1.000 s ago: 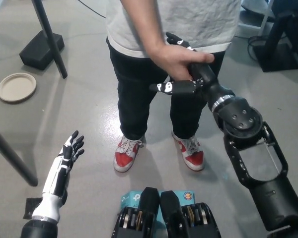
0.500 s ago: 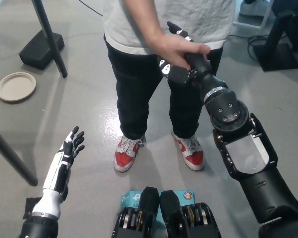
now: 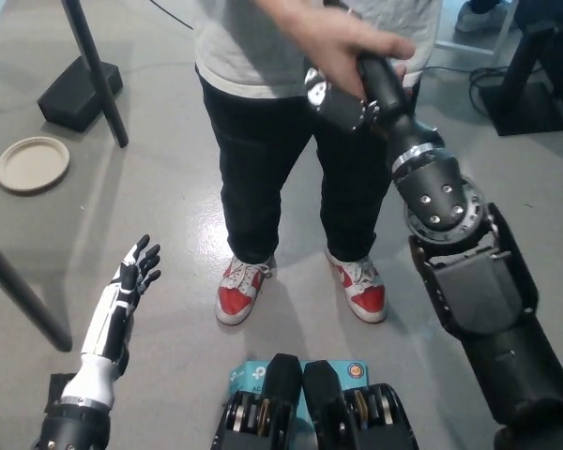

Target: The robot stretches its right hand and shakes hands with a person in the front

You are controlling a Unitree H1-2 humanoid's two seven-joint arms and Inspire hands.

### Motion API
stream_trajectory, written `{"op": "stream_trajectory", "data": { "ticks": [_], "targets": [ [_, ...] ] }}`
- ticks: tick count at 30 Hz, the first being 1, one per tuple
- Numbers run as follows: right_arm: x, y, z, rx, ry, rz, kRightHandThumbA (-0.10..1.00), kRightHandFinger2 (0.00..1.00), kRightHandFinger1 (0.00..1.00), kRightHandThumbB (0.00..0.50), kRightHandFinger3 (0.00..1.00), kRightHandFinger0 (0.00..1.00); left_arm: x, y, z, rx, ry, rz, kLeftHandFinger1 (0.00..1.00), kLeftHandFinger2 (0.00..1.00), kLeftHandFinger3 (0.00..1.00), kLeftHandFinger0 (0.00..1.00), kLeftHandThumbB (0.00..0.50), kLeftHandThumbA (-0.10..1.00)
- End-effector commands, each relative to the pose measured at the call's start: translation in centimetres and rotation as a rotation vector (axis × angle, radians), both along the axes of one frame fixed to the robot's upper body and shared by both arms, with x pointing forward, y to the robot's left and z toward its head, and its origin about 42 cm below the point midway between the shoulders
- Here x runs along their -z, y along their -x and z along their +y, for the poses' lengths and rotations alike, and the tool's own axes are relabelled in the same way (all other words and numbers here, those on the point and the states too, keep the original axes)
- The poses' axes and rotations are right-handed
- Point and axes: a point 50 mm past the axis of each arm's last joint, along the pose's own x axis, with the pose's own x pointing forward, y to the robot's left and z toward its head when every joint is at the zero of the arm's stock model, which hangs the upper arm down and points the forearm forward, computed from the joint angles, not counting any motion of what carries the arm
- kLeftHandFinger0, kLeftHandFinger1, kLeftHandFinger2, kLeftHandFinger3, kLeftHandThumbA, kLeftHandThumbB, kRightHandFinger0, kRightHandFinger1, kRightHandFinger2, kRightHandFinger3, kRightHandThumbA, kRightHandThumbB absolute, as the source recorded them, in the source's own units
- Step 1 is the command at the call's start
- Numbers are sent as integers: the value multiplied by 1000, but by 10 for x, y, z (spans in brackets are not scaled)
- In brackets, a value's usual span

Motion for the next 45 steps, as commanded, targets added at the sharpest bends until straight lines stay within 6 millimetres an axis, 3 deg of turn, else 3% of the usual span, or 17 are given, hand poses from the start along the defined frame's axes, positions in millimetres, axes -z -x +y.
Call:
{"op": "stream_trajectory", "data": {
  "ticks": [1, 6, 8, 10, 12, 14, 17, 22, 23, 24, 26, 30, 35, 39, 41, 43, 45],
  "targets": [
    [-49, 41, -8, -103, -4, -94, 258, 1000, 1000, 297, 1000, 1000, -22, -14, 6, 7, -27, -81, 1000, 1000, 1000, 1000, 102, 1000],
    [-115, 113, -23, -225, -48, -279, 254, 1000, 1000, 292, 1000, 1000, -24, -16, 6, 8, -9, -86, 1000, 1000, 1000, 1000, 63, 1000],
    [-134, 132, -29, -268, -51, -351, 244, 1000, 1000, 303, 1000, 1000, -24, -16, 6, 8, -8, -87, 1000, 1000, 1000, 1000, 56, 1000],
    [-142, 137, -33, -290, -46, -379, 219, 1000, 1000, 301, 1000, 1000, -25, -17, 6, 4, -17, -90, 1000, 1000, 1000, 1000, 56, 1000],
    [-142, 131, -34, -300, -30, -359, 191, 1000, 1000, 300, 1000, 1000, -25, -16, 6, 4, -13, -89, 1000, 1000, 1000, 1000, 55, 1000],
    [-132, 110, -30, -267, 52, -283, 185, 1000, 1000, 305, 1000, 1000, -24, -16, 6, 6, -18, -88, 1000, 1000, 1000, 1000, 55, 1000],
    [-109, 67, -25, -242, 182, -116, 213, 1000, 1000, 283, 1000, 1000, -24, -15, 5, 12, -7, -83, 1000, 1000, 1000, 1000, 63, 1000],
    [-64, -3, -14, -163, 395, 72, 332, 1000, 1000, 296, 1000, 1000, -25, -18, 5, 17, -5, -87, 1000, 1000, 1000, 1000, 70, 1000],
    [-56, -15, -11, -151, 427, 113, 283, 1000, 1000, 288, 1000, 1000, -26, -18, 4, 18, 2, -89, 1000, 1000, 1000, 1000, 65, 1000],
    [-49, -27, -8, -133, 471, 153, 395, 1000, 1000, 288, 1000, 1000, -26, -18, 4, 20, 6, -94, 1000, 1000, 1000, 1000, 59, 1000],
    [-35, -48, -3, -119, 530, 219, 414, 1000, 1000, 306, 1000, 1000, -26, -18, 3, 18, 5, -96, 1000, 1000, 1000, 1000, 53, 1000],
    [-19, -73, 1, -106, 615, 297, 513, 1000, 1000, 332, 1000, 1000, -27, -20, 2, 22, 5, -98, 1000, 1000, 1000, 1000, 72, 1000],
    [-12, -82, -2, -127, 645, 348, 555, 1000, 1000, 346, 1000, 1000, -29, -22, 2, 20, -24, -97, 1000, 1000, 1000, 1000, 92, 1000],
    [-22, -71, -3, -163, 621, 311, 612, 1000, 1000, 363, 1000, 1000, -30, -19, 4, 22, -21, -94, 1000, 1000, 1000, 1000, 89, 1000],
    [-47, -50, -7, -177, 585, 225, 598, 1000, 1000, 341, 1000, 1000, -32, -21, 3, 26, -19, -98, 1000, 1000, 1000, 1000, 79, 1000],
    [-89, -15, -11, -217, 516, 103, 597, 1000, 1000, 338, 1000, 1000, -33, -22, 3, 26, -16, -95, 1000, 1000, 1000, 1000, 90, 1000],
    [-113, 7, -12, -253, 480, 7, 598, 1000, 1000, 337, 1000, 1000, -34, -21, 4, 18, -20, -97, 1000, 1000, 1000, 1000, 94, 1000]
  ]
}}
